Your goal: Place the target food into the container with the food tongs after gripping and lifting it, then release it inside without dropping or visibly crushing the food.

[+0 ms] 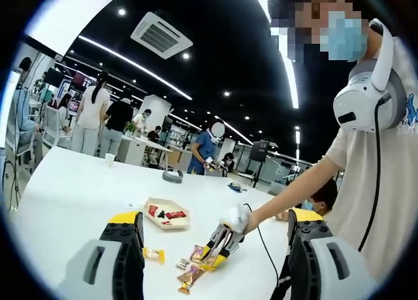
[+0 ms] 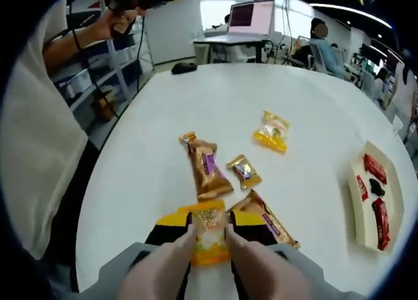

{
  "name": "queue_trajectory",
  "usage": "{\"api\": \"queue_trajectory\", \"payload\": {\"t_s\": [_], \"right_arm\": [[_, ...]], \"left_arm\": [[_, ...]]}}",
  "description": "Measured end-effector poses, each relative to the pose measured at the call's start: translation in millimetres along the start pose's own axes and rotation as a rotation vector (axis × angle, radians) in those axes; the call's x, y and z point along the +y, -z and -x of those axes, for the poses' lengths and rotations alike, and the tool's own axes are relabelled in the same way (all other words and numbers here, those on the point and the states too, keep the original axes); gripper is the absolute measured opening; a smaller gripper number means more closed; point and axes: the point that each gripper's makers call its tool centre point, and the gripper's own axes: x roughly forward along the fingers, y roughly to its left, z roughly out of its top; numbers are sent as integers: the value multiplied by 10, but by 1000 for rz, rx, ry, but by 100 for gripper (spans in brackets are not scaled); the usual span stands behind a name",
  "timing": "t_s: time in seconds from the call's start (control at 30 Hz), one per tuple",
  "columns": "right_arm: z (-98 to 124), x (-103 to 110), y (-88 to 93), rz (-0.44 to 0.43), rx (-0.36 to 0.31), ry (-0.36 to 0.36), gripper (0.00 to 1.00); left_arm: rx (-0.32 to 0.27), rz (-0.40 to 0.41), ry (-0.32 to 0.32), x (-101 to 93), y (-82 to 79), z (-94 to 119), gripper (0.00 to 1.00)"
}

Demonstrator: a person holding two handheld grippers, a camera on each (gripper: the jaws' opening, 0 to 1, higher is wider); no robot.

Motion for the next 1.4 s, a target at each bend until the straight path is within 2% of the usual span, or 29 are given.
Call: {"api": "queue_trajectory", "payload": {"t_s": [0.07,0.17,0.23,0.4,0.63,0.83,0.87,0.93,0.97,1.03,1.17,1.4], "right_arm": [[-6,12,1,-8,6,10,22],[-28,46,13,70,64,40,22],[-52,56,1,63,86,49,22],[-52,31,7,33,87,73,21],[-44,22,10,6,53,108,22],[-58,19,2,6,72,111,22],[-58,15,5,6,74,109,22],[-65,12,4,7,82,107,22],[-66,11,5,4,89,107,22],[-66,8,9,4,93,106,23],[-57,-5,7,-34,67,118,22],[-56,-3,0,-30,66,134,23]], "left_arm": [[1,2,-3,7,1,8,92],[-13,6,-4,13,-26,11,93],[-19,4,-5,20,-37,5,94],[-60,21,11,-5,-133,-14,95],[-41,5,30,-26,-183,-13,95],[-73,20,48,-62,-267,-52,96],[-73,18,43,-70,-281,-68,96],[-44,-35,22,-63,-275,-70,95],[-13,-70,19,-94,-260,-49,94],[-13,-70,18,-131,-271,-27,94],[-7,-89,-3,-158,-267,72,100],[-18,-104,-15,-202,-256,142,99]]}}
